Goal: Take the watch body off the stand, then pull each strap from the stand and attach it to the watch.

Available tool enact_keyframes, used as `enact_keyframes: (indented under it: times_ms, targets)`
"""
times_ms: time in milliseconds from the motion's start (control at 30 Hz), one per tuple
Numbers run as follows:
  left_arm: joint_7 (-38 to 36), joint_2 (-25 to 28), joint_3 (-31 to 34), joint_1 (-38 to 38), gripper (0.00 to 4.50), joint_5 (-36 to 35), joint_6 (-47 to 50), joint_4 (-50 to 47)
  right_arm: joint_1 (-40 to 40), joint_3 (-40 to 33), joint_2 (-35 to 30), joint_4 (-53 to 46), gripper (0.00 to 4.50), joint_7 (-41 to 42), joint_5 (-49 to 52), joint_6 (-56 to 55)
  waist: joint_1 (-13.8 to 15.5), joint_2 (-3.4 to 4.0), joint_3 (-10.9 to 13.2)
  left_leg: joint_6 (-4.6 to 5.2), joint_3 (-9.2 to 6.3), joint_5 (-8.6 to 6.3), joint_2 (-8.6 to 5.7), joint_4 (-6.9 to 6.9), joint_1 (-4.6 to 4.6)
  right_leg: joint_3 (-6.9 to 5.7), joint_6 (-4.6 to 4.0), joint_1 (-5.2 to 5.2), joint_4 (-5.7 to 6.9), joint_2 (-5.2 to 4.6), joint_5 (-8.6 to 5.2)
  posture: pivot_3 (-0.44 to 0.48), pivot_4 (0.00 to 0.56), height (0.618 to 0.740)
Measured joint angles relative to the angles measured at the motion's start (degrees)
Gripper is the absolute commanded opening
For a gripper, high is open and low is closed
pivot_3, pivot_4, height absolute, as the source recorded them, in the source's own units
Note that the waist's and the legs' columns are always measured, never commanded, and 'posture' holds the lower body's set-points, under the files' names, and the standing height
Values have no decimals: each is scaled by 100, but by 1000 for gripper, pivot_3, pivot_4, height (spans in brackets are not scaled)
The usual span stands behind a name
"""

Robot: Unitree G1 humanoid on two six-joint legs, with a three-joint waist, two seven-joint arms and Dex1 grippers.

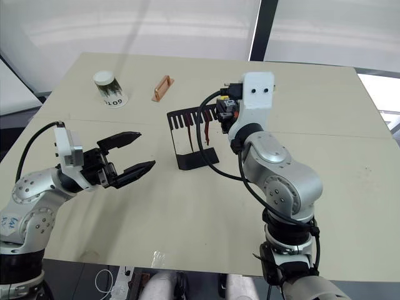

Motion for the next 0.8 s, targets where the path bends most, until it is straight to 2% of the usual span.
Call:
enact_keyframes:
  times_ms: [667, 800]
  targets:
    - [-58, -114, -106, -150, 4500, 124, -189, 253, 40, -261, -9, -124, 1609, 790, 12, -643, -13, 0, 0, 0, -1, 0, 0, 0, -2, -2, 0, 0, 0, 0, 0, 0, 150, 729]
    - [-110, -133, -152, -258, 4500, 126, -196, 285, 83, -265, -222, -378, 1609, 1066, 31, -925, 12, 0, 0, 1, -2, -1, -1, 0, -3, -3, 1, 0, -3, -1, 0, 0, 150, 729]
